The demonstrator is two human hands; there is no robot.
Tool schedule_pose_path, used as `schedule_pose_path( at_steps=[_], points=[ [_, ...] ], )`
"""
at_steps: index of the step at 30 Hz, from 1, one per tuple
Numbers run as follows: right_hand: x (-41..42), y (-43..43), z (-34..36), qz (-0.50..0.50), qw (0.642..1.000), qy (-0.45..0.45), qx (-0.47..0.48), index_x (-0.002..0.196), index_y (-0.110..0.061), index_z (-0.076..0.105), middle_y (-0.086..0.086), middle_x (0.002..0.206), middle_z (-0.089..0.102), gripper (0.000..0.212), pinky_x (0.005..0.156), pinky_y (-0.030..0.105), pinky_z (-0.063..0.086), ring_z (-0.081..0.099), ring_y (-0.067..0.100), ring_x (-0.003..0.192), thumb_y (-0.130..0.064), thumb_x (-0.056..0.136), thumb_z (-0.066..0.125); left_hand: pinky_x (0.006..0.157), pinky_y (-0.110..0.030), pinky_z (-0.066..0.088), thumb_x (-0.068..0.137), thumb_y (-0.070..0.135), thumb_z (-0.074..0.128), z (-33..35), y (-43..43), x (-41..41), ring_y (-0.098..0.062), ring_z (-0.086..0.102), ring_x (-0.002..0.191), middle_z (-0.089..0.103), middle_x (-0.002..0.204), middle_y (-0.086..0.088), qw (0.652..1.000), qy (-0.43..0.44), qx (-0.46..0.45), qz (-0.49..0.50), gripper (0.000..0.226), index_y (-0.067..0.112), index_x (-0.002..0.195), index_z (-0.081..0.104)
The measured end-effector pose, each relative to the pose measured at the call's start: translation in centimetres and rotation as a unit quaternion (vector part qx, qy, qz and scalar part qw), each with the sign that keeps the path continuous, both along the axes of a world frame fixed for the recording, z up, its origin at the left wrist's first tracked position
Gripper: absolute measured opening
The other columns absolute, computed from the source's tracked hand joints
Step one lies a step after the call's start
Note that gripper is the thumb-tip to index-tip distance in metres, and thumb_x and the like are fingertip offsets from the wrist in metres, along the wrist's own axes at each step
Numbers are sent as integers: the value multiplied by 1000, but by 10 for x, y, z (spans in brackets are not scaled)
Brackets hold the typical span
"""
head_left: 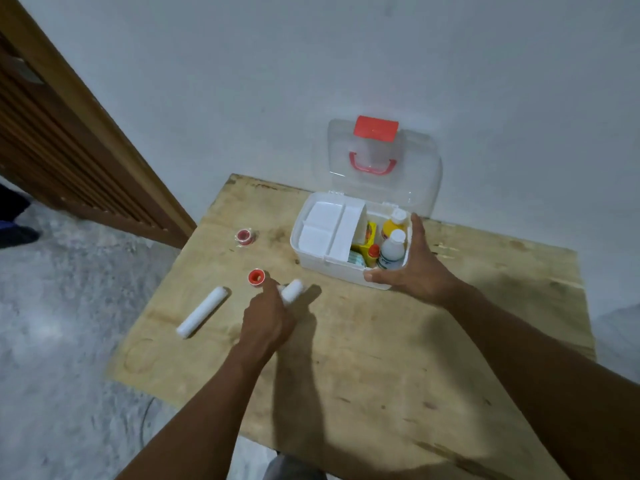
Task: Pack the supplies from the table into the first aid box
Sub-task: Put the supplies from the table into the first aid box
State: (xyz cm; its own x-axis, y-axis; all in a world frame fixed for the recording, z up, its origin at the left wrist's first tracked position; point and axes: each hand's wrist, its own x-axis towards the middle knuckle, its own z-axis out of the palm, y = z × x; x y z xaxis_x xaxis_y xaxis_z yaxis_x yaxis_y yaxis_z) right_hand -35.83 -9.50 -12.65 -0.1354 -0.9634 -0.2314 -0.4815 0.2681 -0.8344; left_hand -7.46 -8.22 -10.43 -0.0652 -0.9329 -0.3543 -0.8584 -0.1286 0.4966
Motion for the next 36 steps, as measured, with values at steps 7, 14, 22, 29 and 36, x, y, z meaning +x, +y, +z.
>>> schedule_pose_path(
  at_steps=[7, 14, 22, 29, 36],
  points=[
    [5, 5, 17, -8, 999, -4, -32, 140, -60, 10, -9, 150, 33, 129, 114, 42, 39, 41, 10, 137, -41, 47, 98, 66, -37, 47, 79, 25, 53, 53, -32, -15, -19, 58, 72, 62, 83, -2, 948, 308, 56, 54, 20, 16, 96, 57],
    [15, 6, 36, -4, 999, -18, -35, 144, -44, 13, -17, 144, 36, 123, 109, 29, 43, 43, 2, 134, -38, 52, 94, 61, -30, 45, 72, 11, 53, 92, -81, -39, -17, 55, 71, 59, 84, -4, 906, 392, 129, -92, 23, 19, 93, 57],
    [18, 5, 34, -28, 999, 6, -30, 144, -41, 16, -13, 146, 35, 124, 114, 39, 39, 40, 10, 138, -42, 48, 96, 62, -11, 46, 89, 12, 67, 99, -107, -53, -4, 64, 73, 72, 88, 4, 894, 392, 68, -206, 18, 20, 105, 71],
    [10, 3, 17, -46, 998, 31, -17, 152, -36, 5, -9, 153, 28, 145, 112, 49, 40, 34, 17, 143, -61, 40, 94, 79, -24, 50, 78, 11, 74, 87, -110, -63, -19, 66, 92, 70, 94, -13, 896, 357, -34, -263, 11, 4, 84, 67],
    [11, 3, 25, -9, 996, 65, -64, 147, -26, 16, -7, 142, 40, 127, 106, 46, 47, 45, 15, 134, -42, 50, 96, 88, -38, 50, 76, 31, 75, 72, -115, -73, -16, 66, 94, 73, 90, -2, 896, 325, -31, -301, 16, 17, 82, 70]
  ],
)
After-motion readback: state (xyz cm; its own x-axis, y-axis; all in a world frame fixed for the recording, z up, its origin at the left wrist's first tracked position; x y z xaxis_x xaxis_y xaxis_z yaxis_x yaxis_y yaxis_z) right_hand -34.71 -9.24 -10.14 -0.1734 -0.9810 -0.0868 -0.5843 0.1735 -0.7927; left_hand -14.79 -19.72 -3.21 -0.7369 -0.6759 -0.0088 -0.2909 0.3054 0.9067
